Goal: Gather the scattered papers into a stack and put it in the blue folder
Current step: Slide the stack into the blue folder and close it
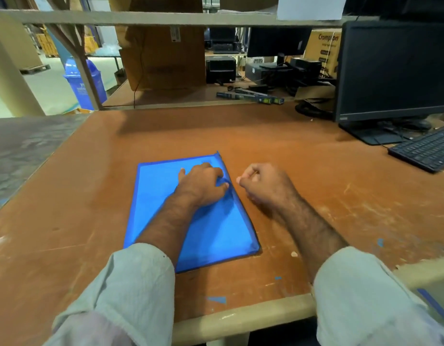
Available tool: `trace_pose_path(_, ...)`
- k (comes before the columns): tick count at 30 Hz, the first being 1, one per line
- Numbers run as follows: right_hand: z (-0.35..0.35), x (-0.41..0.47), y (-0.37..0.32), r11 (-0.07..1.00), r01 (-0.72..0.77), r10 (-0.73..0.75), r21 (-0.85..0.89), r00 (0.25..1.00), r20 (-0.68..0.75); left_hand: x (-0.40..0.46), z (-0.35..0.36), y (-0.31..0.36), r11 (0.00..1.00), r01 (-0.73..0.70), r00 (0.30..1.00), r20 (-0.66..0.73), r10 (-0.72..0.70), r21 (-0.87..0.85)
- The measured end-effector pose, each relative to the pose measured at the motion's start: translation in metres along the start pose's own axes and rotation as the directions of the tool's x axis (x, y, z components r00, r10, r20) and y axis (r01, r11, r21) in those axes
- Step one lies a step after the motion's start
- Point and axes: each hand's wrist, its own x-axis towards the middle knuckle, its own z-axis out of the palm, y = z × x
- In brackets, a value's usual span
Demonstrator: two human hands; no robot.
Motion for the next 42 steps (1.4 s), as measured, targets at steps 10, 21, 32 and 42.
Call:
trace_pose_path(10,0.062,0.133,-0.004,0.962,0.210,-0.208,-0.173,0.978,0.029,0.064,0.035,-0.032,0.995,-0.091,0.996,-0.026,0.090,-0.043)
trace_pose_path(21,0.053,0.147,-0.003,0.888,0.219,-0.231,-0.405,0.973,0.019,0.076,0.031,-0.033,0.992,-0.071,0.997,0.009,0.072,-0.104)
trace_pose_path(32,0.022,0.021,0.004,0.870,0.211,-0.178,-0.445,0.977,0.115,0.055,0.020,-0.023,0.998,-0.064,0.998,0.024,0.064,-0.008)
trace_pose_path(42,0.018,0.002,0.014,0.900,0.236,-0.223,-0.367,0.972,0.076,-0.063,0.016,0.004,0.988,-0.122,0.976,0.169,0.136,-0.089)
